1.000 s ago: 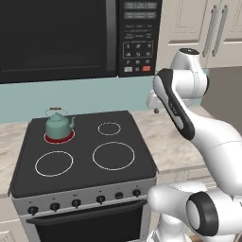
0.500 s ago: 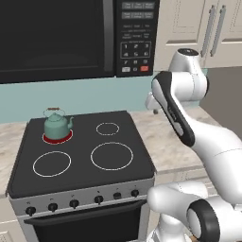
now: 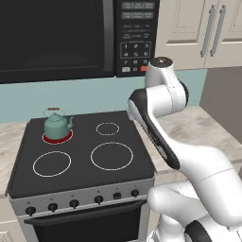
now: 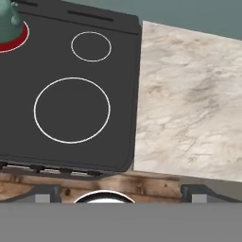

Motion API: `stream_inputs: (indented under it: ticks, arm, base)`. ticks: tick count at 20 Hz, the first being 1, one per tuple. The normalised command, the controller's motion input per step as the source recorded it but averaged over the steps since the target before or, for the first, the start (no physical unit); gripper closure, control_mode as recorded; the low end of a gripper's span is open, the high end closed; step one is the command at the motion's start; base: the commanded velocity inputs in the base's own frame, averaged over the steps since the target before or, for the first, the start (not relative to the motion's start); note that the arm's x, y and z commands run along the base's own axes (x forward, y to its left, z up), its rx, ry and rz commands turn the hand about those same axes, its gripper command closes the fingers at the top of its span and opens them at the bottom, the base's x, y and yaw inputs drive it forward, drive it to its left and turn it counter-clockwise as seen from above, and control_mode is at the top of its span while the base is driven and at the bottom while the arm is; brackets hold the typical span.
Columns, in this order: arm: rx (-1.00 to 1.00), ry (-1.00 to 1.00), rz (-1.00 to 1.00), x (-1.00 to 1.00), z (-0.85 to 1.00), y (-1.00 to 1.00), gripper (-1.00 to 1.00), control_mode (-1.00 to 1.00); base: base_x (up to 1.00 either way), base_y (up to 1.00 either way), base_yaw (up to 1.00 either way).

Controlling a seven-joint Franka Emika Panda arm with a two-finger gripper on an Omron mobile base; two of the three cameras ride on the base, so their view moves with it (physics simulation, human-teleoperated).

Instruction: The kettle is done boiling. Turn off the stove, then wait for 300 timesteps before moving the kettle to the dining table.

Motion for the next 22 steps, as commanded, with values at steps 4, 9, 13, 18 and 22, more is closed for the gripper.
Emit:
stream_inputs:
  ticks: [4, 9, 13, 18, 22]
  arm:
    - [-0.16, 0.0, 0.08, -0.03, 0.0, 0.8, -1.0, -1.0]
    - [-0.19, 0.0, 0.1, -0.02, 0.03, 0.65, -1.0, -1.0]
    - [-0.22, -0.02, 0.11, -0.15, 0.0, 0.52, -1.0, -1.0]
    - [-0.23, -0.06, 0.1, -0.31, 0.0, 0.43, -1.0, -1.0]
    - [-0.24, -0.08, 0.06, -0.44, 0.0, 0.42, -1.0, -1.0]
  base:
    - [0.0, 0.0, 0.0]
    - [0.0, 0.0, 0.0]
    - [0.0, 0.0, 0.0]
    - [0.0, 0.0, 0.0]
    - [0.0, 0.0, 0.0]
